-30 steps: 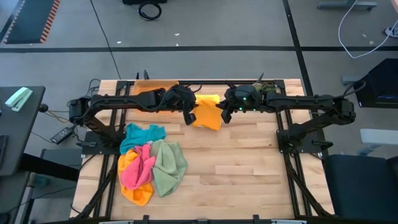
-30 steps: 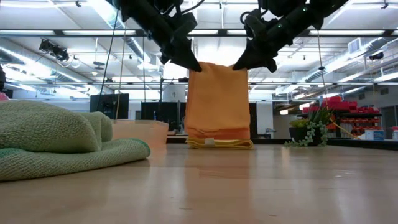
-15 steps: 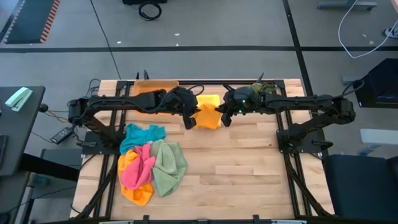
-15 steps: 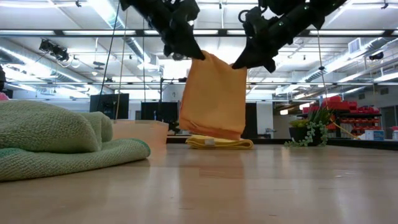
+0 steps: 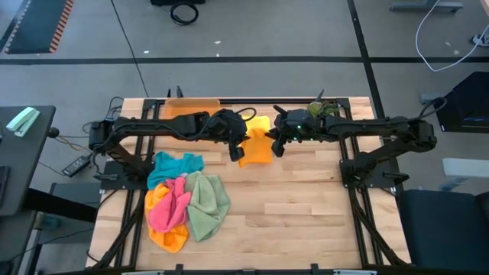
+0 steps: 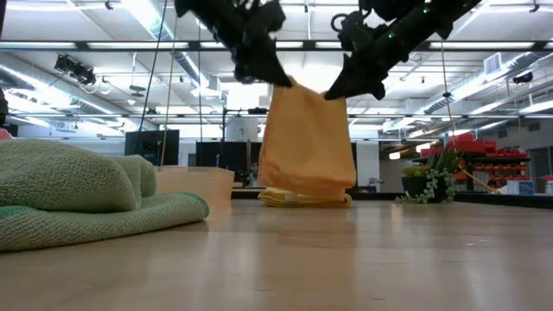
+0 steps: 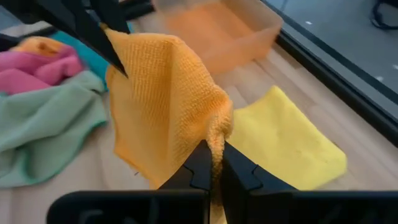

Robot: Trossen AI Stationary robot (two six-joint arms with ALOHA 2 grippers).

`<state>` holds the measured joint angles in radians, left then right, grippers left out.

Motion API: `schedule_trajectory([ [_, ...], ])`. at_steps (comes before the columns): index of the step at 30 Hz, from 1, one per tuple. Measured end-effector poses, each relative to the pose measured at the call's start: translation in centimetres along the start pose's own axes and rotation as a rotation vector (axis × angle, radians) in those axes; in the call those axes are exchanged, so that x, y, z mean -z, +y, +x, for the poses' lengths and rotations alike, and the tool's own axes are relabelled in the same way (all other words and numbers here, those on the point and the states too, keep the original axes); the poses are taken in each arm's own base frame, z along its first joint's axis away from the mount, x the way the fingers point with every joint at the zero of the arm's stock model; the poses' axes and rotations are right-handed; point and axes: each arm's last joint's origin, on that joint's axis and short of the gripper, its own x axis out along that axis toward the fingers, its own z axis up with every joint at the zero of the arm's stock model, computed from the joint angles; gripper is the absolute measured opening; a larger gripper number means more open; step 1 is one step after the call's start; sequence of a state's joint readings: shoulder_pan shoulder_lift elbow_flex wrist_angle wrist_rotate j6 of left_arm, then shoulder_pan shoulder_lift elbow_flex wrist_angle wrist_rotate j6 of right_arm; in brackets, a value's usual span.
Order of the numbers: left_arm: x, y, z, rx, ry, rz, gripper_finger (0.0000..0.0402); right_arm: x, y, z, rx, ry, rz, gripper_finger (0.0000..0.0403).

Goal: Fold microfiber towels
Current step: Stack the folded orange towel on the folded yellow towel

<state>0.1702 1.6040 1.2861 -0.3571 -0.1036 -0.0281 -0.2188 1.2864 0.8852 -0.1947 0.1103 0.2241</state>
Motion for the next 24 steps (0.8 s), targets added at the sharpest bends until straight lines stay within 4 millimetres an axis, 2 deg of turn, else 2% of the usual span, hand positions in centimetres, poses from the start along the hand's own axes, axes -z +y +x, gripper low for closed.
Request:
schedule_trajectory([
  [7, 1.7, 2.6, 3.6, -0.074, 0.108, 0.002, 0.0011, 0.2, -2.0, 1.6, 0.114, 0.028, 0.014, 0.0021],
  [16, 2.8, 6.4, 5.9, -0.153, 0.139, -0.003, 0.0022, 1.3, -5.6, 5.7, 0.222, 0.081, 0.033, 0.0021],
  [21, 3.7, 8.3, 7.4, -0.188, 0.161, -0.012, 0.0013, 1.7, -7.3, 7.0, 0.261, 0.083, 0.059, 0.0021],
  [24, 4.4, 9.3, 8.4, -0.207, 0.173, -0.024, 0.0024, 1.9, -8.0, 7.6, 0.275, 0.09, 0.07, 0.0021],
])
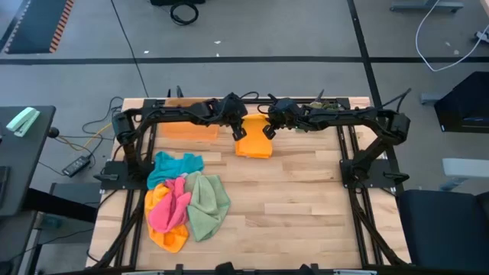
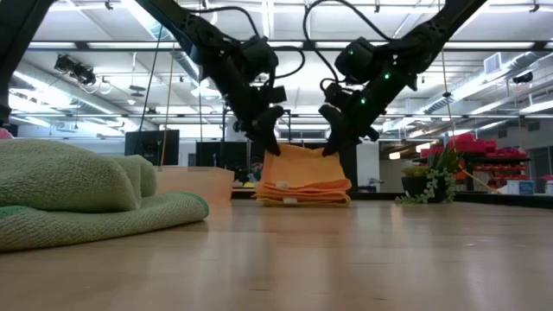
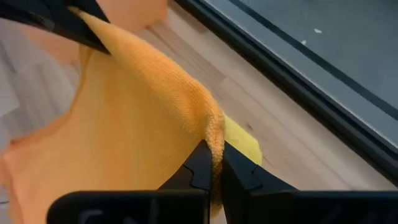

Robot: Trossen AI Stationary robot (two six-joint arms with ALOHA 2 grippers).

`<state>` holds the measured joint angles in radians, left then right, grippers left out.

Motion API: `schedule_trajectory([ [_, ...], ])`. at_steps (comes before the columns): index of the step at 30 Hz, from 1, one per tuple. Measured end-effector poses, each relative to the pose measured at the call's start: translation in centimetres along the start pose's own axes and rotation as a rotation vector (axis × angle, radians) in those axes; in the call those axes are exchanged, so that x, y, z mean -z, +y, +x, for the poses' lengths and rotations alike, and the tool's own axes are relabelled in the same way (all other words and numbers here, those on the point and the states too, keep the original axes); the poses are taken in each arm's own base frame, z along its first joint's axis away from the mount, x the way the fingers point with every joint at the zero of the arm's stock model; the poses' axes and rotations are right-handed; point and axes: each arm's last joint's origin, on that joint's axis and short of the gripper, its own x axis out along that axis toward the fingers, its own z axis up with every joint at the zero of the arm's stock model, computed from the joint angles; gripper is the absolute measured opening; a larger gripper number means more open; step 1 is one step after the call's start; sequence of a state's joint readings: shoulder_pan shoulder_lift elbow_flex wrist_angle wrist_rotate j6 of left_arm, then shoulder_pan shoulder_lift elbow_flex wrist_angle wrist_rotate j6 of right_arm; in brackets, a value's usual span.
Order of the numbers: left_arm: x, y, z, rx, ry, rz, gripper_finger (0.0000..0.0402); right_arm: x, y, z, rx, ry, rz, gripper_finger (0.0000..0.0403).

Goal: Fold microfiber towels
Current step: Stack the folded orange towel on the folded yellow towel, then fold the light green towel

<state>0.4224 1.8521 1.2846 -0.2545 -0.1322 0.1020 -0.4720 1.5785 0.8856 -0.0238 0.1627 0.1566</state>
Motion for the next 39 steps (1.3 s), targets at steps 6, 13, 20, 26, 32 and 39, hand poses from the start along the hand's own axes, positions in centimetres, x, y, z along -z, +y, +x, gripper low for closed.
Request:
schedule_trajectory([
  [6, 0.4, 0.7, 1.4, -0.02, 0.001, 0.007, 0.0052, 0.4, -0.8, 1.5, 0.019, 0.011, 0.007, 0.0021],
  [13, 0.6, 1.1, 2.2, -0.086, 0.005, -0.004, 0.008, 0.4, -1.9, 2.7, 0.043, -0.015, 0.019, 0.0021],
  [20, 0.6, 2.1, 2.0, -0.143, 0.006, -0.025, 0.0112, 0.4, -2.5, 2.9, -0.036, -0.007, 0.06, 0.0078],
  [26, 0.7, 2.8, 2.1, -0.155, 0.002, -0.038, 0.0124, -0.5, -3.8, 2.0, 0.015, -0.048, 0.092, 0.0182],
  [32, 0.1, 2.5, 2.5, -0.01, -0.082, -0.043, 0.0116, -2.1, -4.3, -0.3, -0.007, -0.129, 0.129, 0.0232],
  [39, 0.7, 1.8, 5.8, 0.009, -0.146, -0.035, 0.0048, 1.6, -2.2, 2.1, -0.189, 0.056, 0.132, 0.0045],
])
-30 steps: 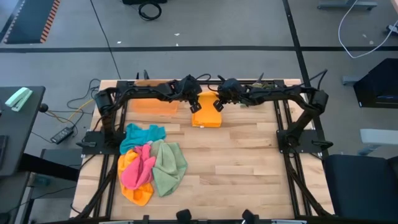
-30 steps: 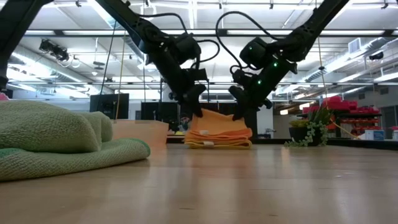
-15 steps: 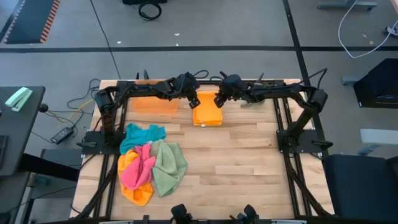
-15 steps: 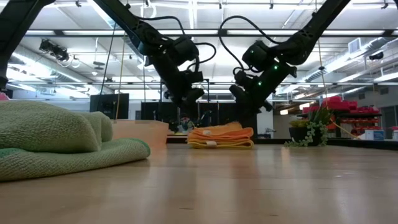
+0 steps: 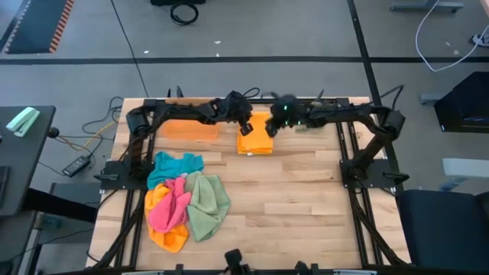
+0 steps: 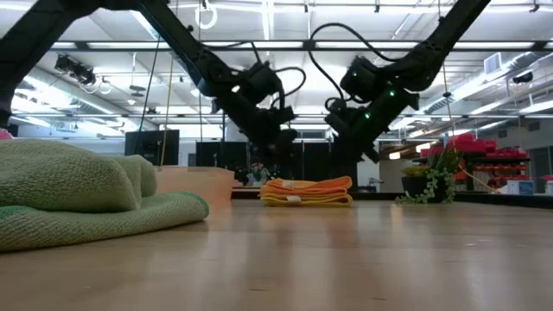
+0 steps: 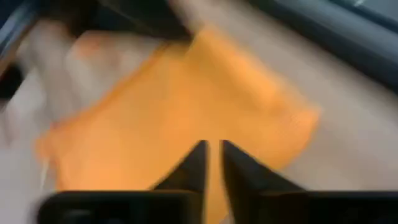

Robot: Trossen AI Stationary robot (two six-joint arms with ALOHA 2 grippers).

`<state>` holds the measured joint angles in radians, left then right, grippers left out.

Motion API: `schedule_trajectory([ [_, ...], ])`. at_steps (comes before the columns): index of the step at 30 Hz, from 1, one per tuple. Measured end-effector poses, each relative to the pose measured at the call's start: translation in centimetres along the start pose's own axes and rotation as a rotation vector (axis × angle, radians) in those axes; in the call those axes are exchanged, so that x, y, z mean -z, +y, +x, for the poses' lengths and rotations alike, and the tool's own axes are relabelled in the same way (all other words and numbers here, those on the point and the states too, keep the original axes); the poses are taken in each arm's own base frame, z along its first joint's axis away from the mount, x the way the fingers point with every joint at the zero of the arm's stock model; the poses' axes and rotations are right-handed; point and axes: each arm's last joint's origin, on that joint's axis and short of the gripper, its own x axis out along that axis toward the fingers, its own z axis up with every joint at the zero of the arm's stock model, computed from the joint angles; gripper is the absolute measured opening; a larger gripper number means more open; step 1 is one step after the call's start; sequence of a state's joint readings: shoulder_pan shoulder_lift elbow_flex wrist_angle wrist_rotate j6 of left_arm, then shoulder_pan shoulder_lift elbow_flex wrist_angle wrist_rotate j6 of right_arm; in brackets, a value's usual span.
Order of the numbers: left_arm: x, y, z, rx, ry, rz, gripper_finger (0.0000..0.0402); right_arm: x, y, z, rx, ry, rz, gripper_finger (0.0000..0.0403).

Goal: Fold microfiber towels
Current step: Fold the light green towel

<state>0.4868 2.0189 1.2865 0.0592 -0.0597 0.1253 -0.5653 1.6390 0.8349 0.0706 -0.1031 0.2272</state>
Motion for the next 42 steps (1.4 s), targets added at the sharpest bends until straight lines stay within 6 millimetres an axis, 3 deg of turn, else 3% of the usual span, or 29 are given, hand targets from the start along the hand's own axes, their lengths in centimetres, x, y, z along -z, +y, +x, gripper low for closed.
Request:
schedule_trajectory([
  [2, 0.6, 0.1, 0.8, -0.008, 0.003, -0.004, 0.0021, 1.4, 1.1, 0.2, -0.007, 0.015, -0.031, 0.0015],
  [4, 1.2, 0.3, 1.4, -0.011, 0.027, 0.006, 0.0008, 2.9, 2.0, 0.2, 0.01, 0.043, -0.04, 0.0013],
  [10, 1.7, 1.0, 1.7, -0.03, 0.046, -0.006, 0.0022, 5.3, 4.1, 0.4, 0.007, 0.057, -0.061, 0.0005],
  [16, 1.7, 0.9, 1.7, -0.03, 0.046, -0.029, 0.0006, 6.1, 4.8, 0.4, 0.041, 0.064, -0.078, 0.0003],
  [20, 1.4, 0.9, 1.2, -0.027, 0.047, -0.082, 0.002, 5.7, 4.9, 0.0, 0.036, 0.047, -0.082, 0.0003],
  [25, -1.7, 0.0, -3.6, 0.096, 0.027, -0.142, 0.0044, 4.8, 6.5, -3.0, -0.019, 0.004, -0.103, 0.0002],
  [30, -2.9, -2.5, -10.8, 0.248, 0.169, -0.141, 0.006, 5.2, 9.7, -6.7, -0.134, -0.007, -0.144, 0.0011],
  [37, -0.8, -8.8, -20.4, 0.475, 0.523, -0.042, 0.0104, 8.9, 15.0, -9.6, -0.33, 0.008, -0.205, 0.0039],
  [42, 1.7, -15.1, -24.2, 0.555, 0.583, 0.047, 0.014, 13.0, 18.8, -10.7, -0.35, -0.019, -0.235, 0.0058],
])
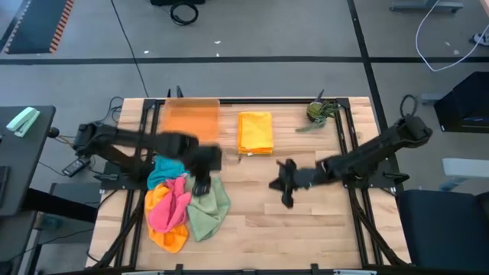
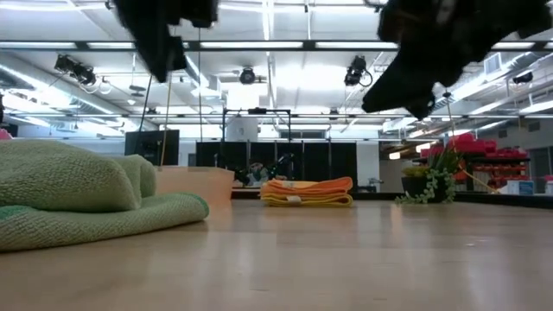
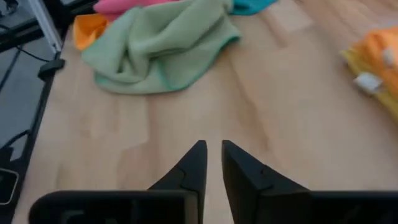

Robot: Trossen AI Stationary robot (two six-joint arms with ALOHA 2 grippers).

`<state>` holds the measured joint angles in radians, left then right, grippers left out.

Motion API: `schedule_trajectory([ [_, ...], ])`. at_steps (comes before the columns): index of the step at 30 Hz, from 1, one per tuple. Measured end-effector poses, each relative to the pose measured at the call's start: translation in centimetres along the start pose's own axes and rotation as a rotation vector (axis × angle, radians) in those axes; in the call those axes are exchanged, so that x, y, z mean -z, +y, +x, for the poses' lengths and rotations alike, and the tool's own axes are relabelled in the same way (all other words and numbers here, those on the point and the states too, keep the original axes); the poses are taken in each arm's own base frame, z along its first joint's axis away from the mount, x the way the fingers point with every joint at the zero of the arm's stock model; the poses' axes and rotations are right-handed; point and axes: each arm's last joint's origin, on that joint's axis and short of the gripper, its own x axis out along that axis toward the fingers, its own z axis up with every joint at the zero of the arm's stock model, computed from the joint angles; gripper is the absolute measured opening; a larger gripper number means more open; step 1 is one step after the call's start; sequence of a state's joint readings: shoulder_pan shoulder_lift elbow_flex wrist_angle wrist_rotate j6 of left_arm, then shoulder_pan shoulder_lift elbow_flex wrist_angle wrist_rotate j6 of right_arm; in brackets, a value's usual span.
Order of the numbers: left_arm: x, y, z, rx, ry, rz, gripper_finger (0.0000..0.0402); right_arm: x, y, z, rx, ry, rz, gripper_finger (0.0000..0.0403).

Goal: Fold microfiber towels
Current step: Fold the light green towel

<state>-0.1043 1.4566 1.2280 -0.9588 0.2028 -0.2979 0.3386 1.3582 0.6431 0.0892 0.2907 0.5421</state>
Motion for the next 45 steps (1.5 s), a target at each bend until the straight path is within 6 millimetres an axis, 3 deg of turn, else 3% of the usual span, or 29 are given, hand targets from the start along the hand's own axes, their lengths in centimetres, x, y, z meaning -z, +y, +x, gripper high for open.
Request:
schedule_trajectory([
  [6, 3.5, -5.2, 4.5, -0.098, -0.026, 0.22, 0.0171, 3.3, 3.9, 0.6, -0.021, -0.043, -0.013, 0.0078],
  [13, 6.2, -8.0, 7.7, 0.002, -0.082, 0.37, 0.0169, 5.5, 5.1, 1.0, -0.022, 0.011, 0.041, 0.0084],
  [22, 8.4, -9.5, 8.3, -0.035, -0.033, 0.382, 0.0166, 5.0, 5.0, 1.0, -0.02, -0.019, 0.07, 0.0083],
  [31, 9.0, -9.1, 12.1, -0.134, 0.097, 0.425, 0.0159, 5.2, 5.1, 0.9, -0.021, -0.015, 0.041, 0.0083],
  [33, 8.8, -9.3, 12.3, -0.104, 0.094, 0.456, 0.0131, 5.2, 5.1, 0.9, -0.018, -0.012, 0.031, 0.0083],
  [37, 6.5, -10.5, 11.0, -0.054, 0.0, 0.489, 0.0023, 5.3, 5.1, 0.9, -0.013, -0.007, 0.021, 0.0083],
  [41, 2.4, -11.1, 8.3, -0.031, -0.136, 0.504, 0.001, 5.4, 5.1, 0.8, -0.04, 0.031, -0.016, 0.0082],
  [45, -2.5, -11.1, 4.3, -0.039, -0.347, 0.522, 0.0007, 5.8, 5.4, -0.8, -0.091, 0.124, -0.053, 0.0082],
])
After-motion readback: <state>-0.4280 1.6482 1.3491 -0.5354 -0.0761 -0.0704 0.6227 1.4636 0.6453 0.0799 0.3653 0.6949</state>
